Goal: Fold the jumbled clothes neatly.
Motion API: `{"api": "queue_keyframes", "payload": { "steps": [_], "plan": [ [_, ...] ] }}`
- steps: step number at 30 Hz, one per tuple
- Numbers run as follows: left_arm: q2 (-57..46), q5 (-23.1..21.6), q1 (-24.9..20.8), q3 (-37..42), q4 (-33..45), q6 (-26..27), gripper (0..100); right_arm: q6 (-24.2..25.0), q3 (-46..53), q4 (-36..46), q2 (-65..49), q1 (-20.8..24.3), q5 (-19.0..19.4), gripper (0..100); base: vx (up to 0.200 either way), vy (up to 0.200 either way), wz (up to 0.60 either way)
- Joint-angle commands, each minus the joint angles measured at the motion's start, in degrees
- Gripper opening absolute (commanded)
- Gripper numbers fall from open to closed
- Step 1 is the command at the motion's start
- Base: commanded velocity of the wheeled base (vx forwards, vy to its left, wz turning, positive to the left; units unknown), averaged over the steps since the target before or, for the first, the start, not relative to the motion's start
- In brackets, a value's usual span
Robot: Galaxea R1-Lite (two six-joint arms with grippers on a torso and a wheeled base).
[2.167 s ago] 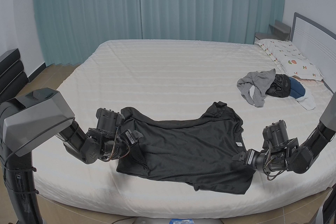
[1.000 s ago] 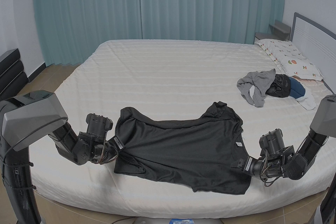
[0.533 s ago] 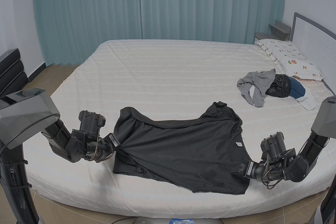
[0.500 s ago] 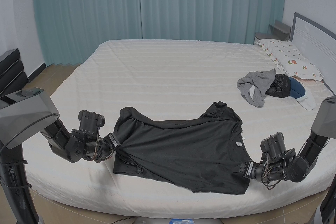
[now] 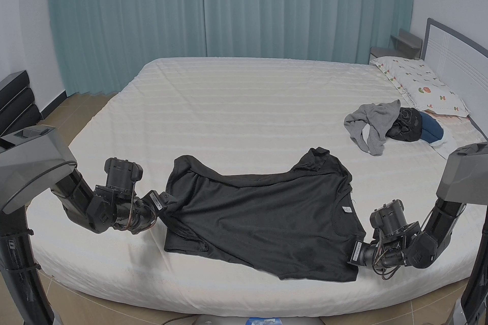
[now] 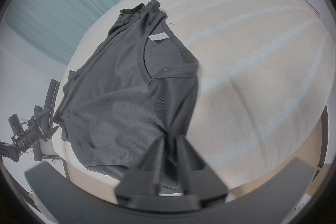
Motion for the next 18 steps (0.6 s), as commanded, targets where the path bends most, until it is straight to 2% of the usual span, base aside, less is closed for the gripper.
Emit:
{"api": "queue_keyframes", "payload": {
  "steps": [1,4,9,18],
  "plan": [
    [-0.43,0.01,1.00,0.01,0.32,0.11,100,-0.20,0.21,-0.07,1.34,0.04,-0.23,0,0.000,0.000,0.00],
    [-1.22,-0.08,1.87,-0.17,1.11,0.20,100,-1.95,0.65,-0.07,0.55,-0.31,-1.73,0,0.000,0.000,0.00],
    [-1.57,0.01,1.87,0.10,1.20,0.20,100,-5.03,1.53,-0.16,-0.68,-1.10,-7.26,0,0.000,0.000,0.00],
    [-2.01,-0.08,0.47,-0.08,3.48,0.20,100,-10.04,2.94,0.19,-5.69,-6.90,-8.23,0,0.000,0.000,0.00]
  ]
}}
